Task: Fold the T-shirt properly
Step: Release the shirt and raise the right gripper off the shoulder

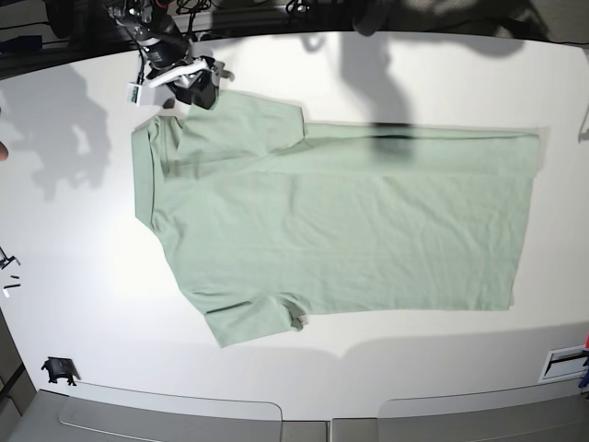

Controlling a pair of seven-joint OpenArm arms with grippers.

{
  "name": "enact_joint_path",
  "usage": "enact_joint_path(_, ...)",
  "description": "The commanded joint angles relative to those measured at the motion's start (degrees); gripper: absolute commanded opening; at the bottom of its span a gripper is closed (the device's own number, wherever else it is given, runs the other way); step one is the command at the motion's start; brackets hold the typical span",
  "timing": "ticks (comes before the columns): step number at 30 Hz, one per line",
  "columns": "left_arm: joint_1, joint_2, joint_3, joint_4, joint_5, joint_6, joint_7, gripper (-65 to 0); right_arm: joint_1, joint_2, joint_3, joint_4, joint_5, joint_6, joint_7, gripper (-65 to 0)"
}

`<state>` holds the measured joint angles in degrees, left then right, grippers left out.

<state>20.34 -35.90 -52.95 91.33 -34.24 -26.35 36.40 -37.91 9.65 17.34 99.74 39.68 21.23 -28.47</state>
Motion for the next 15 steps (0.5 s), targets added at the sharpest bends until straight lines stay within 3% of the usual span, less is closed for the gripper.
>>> enact_joint_path(1, -0.17, -1.57, -0.63, 0.90, -0.70, 0.02, -1.33, -39.8, -0.07, 0.35, 0.09, 0.79, 1.27, 1.33, 1.01, -41.4)
enact_joint_path(7, -0.17, -1.57, -0.63, 0.90, -0.70, 0.04, -1.31, -39.8, -0.04, 0.35, -0.17, 0.79, 1.22, 1.73, 1.03, -43.1)
enact_joint_path(9, -0.17, -1.57, -0.63, 0.90, -0.70, 0.02, -1.31, -39.8, -0.02, 0.35, -0.17, 0.79, 1.25, 1.73, 1.05, -49.2)
enact_joint_path(12, -0.17, -1.57, -0.63, 0.90, -0.70, 0.02, -1.31, -39.8, 0.33, 0.33, -0.17, 0.79, 1.25, 1.99, 1.03, -63.3)
enact_joint_path(15, -0.17, -1.57, -0.63, 0.90, -0.70, 0.02, -1.31, -39.8, 1.49, 0.35, -0.17, 0.79, 1.05, 4.00, 0.96, -65.0)
